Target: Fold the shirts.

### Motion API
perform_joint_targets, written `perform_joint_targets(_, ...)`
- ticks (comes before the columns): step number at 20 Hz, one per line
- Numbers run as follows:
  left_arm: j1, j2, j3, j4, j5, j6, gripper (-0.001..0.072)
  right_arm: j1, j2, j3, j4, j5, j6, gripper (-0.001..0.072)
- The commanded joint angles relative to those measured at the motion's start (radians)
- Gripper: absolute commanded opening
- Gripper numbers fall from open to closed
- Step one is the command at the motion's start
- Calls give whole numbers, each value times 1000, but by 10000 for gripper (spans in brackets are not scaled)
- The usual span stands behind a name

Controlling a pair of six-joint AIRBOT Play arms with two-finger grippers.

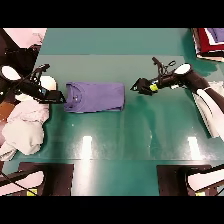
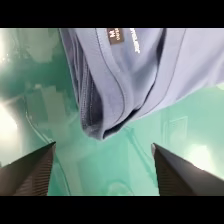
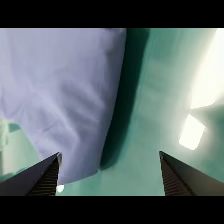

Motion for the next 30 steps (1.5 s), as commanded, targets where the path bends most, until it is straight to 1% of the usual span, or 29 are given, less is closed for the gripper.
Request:
perform_joint_targets(1,4,1,57,-74,-23,-11,433,22,-65,1,78,18,1,693)
perform_joint_targets(2,4,1,69,-103,-25,2,163,37,-98,1,119,11,0,693)
perform_joint_targets(3,4,1,74,-132,-23,25,26,50,-129,2,164,3,0,693)
perform_joint_targets(5,4,1,74,-172,-4,33,25,88,-197,31,235,-6,-1,693)
perform_joint_targets(9,4,1,74,-178,9,33,25,191,-323,203,246,-24,1,690)
perform_joint_targets(10,4,1,74,-178,8,33,24,211,-343,241,243,-40,0,618)
perform_joint_targets(12,4,1,74,-178,1,33,24,233,-355,283,235,-86,-1,303)
perform_joint_targets(13,4,1,74,-178,-5,33,24,237,-354,297,234,-102,-18,112)
perform_joint_targets(14,1,1,74,-178,-10,33,24,235,-354,316,233,-100,-49,18)
perform_joint_targets(17,-32,1,74,-172,-30,33,24,191,-293,326,214,-102,-31,17)
perform_joint_targets(19,-88,1,74,-172,-31,33,23,123,-191,291,124,-95,7,17)
perform_joint_targets(20,-124,1,74,-172,-28,33,23,77,-128,264,55,-87,45,17)
perform_joint_targets(21,-160,1,74,-172,-13,33,24,27,-68,238,0,-69,70,17)
perform_joint_targets(23,-233,1,74,-174,36,31,24,-98,35,205,-90,10,97,17)
perform_joint_targets(25,-293,1,74,-178,91,28,24,-225,110,197,-167,84,104,17)
perform_joint_targets(27,-344,0,74,-179,141,2,24,-343,166,197,-214,98,116,17)
perform_joint_targets(30,-406,0,74,-179,193,-15,24,-526,221,197,-208,61,117,17)
